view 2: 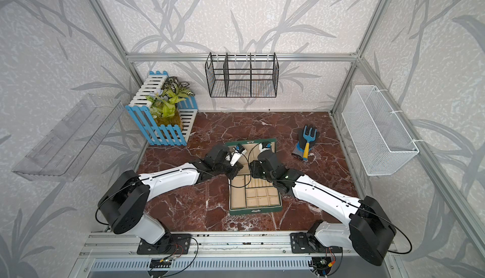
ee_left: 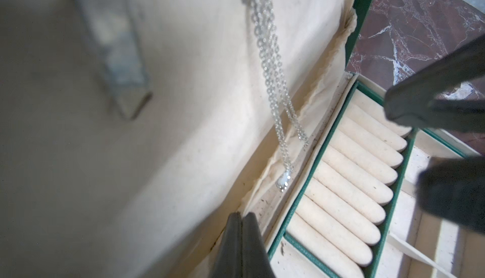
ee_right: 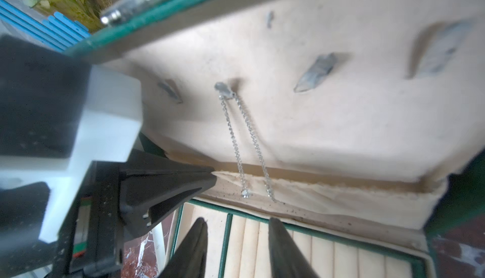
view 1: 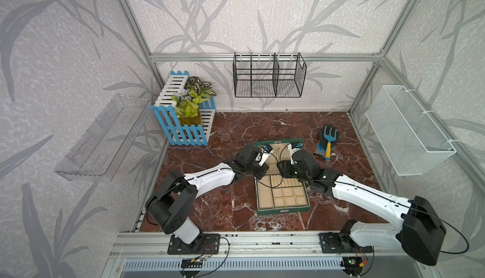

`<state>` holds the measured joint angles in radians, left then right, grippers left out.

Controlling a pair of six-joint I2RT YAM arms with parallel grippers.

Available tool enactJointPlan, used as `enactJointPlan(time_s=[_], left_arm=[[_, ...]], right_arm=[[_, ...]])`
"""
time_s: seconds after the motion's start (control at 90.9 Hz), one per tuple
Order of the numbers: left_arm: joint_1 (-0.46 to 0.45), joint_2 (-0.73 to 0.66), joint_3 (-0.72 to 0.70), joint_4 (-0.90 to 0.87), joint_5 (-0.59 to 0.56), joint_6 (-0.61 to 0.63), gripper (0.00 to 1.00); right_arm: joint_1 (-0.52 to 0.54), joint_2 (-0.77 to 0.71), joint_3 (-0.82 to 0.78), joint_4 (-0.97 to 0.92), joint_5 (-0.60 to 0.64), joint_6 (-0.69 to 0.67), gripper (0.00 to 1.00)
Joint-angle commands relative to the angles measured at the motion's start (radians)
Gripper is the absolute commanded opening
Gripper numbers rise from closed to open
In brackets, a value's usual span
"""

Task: Put jewelry chain into jewelry box
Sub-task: Adjust the necklace in the storage slot.

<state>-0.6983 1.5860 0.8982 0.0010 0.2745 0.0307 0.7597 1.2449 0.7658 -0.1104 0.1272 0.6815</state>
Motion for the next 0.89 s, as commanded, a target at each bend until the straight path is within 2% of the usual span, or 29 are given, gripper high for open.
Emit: enactJointPlan(time_s=[0.0,0.33,0.88], left_arm=[[-0.003,0.012,0.009,0.039,0.017,-0.001,0.01],[-0.003,0.011,0.01,0.036,0.016,0.003,0.01],[-0.003,0.012,0.011,0.034,0.018,0.004,0.01]], right_arm=[[-0.008,0.015,-0.018,-0.033,0.061,-0.024,0.37],[-0.008,0.147,0.014,0.03,0.008,-0.021,0.32],[-0.015,0.234,0.044,0.077,0.073,-0.054,0.17]])
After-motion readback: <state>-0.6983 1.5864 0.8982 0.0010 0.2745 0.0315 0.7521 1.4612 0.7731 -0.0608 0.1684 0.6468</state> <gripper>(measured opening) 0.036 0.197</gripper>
